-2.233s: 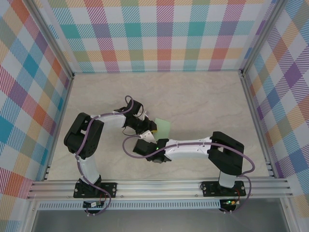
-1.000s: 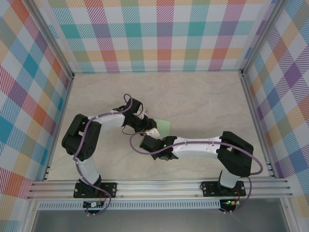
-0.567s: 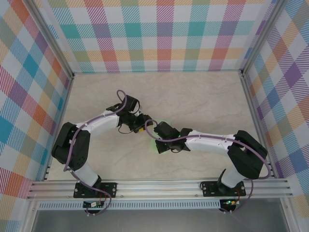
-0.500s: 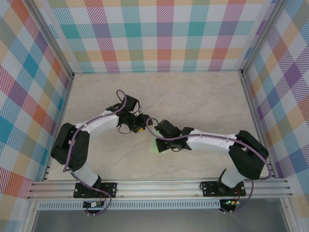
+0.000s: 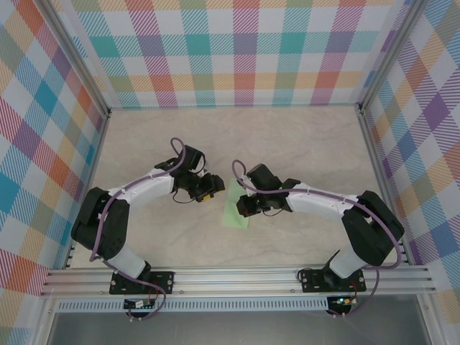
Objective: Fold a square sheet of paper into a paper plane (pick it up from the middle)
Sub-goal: Fold the triangle a second time at the center of the table.
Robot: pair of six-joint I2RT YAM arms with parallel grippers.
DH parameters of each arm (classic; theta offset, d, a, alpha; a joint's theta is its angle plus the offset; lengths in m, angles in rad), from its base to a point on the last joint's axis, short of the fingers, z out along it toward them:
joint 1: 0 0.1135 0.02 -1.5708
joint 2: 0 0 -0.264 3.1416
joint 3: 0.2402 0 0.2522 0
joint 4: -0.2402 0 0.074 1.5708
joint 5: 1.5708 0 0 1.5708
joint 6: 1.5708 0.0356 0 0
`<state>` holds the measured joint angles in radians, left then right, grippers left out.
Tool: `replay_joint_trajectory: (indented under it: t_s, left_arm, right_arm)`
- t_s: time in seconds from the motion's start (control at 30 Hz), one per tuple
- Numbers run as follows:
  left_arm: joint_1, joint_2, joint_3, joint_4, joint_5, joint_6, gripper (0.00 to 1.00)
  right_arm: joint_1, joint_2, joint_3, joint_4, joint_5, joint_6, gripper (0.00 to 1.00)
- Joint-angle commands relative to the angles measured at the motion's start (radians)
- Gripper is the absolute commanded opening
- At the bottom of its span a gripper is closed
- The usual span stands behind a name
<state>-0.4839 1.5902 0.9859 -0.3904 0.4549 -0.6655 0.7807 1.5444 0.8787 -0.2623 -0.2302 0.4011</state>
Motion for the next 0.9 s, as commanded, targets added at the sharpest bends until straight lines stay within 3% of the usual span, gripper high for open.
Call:
replay_joint_trajectory:
  t_s: [0.0,0.87]
  left_arm:
    - [-0.009,-0.026,-0.021,-0.003,0.024,0.008,0.52]
    - [-0.029,-0.004,-0.025,0.025,0.068,0.011,0.50]
  right_arm:
    - [-0.021,-0.004,-0.014,0.001,-0.055,-0.029,0.04]
    - [-0.087,0.141,0.060,-0.084,0.070,-0.062,0.05]
